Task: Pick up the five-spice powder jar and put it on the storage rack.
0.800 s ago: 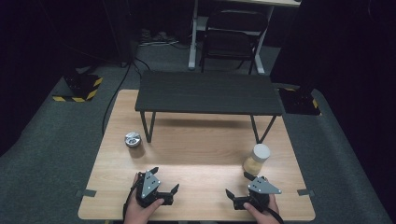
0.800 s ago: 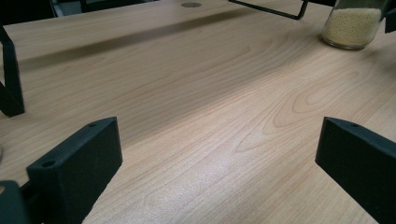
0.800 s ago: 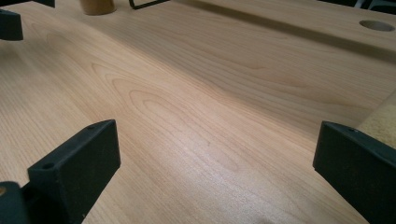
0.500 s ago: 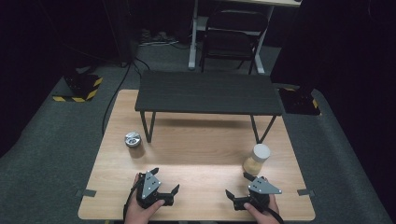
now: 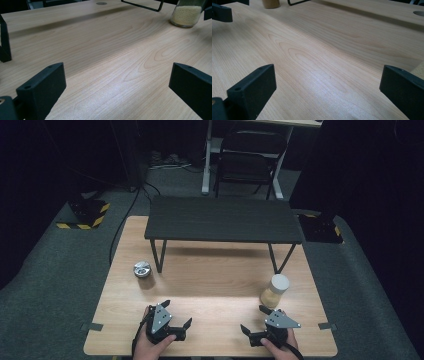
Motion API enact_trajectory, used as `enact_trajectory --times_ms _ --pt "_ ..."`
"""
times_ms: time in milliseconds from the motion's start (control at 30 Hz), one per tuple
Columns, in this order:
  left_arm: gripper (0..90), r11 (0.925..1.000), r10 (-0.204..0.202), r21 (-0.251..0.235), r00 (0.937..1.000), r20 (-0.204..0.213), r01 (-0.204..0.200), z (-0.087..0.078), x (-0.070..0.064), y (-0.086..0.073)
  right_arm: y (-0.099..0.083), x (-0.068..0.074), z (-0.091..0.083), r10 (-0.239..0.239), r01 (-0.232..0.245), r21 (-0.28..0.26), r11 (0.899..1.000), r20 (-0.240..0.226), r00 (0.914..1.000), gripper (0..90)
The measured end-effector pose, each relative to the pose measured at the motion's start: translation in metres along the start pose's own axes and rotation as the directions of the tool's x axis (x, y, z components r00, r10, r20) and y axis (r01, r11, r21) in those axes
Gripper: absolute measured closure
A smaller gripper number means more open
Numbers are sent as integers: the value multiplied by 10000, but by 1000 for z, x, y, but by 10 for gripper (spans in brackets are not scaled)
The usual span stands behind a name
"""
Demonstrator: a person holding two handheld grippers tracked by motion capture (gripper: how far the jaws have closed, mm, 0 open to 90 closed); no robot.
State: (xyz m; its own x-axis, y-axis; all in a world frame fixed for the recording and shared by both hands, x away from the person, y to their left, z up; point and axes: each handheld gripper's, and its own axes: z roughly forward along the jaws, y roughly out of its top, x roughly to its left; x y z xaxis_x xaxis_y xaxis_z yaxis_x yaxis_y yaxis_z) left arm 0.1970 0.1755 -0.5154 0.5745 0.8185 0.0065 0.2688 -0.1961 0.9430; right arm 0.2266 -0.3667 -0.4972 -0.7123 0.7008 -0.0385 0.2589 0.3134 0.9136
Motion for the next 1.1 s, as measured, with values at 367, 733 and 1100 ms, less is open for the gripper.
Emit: enact_trajectory --times_ms 367,733,1100 --pt "12 9992 -322 -216 9995 -42 321 -2 4 -4 -1 -1 -1 14 -14 -54 10000 -51 10000 0" --pt "12 9976 -536 -478 9964 -662 505 -12 14 -7 -2 -2 -1 74 -74 -88 9999 -101 9999 0" --pt "11 9924 -978 -890 9826 -1581 844 -26 30 -12 -1 -2 -1 63 -63 -76 10000 -95 9999 0"
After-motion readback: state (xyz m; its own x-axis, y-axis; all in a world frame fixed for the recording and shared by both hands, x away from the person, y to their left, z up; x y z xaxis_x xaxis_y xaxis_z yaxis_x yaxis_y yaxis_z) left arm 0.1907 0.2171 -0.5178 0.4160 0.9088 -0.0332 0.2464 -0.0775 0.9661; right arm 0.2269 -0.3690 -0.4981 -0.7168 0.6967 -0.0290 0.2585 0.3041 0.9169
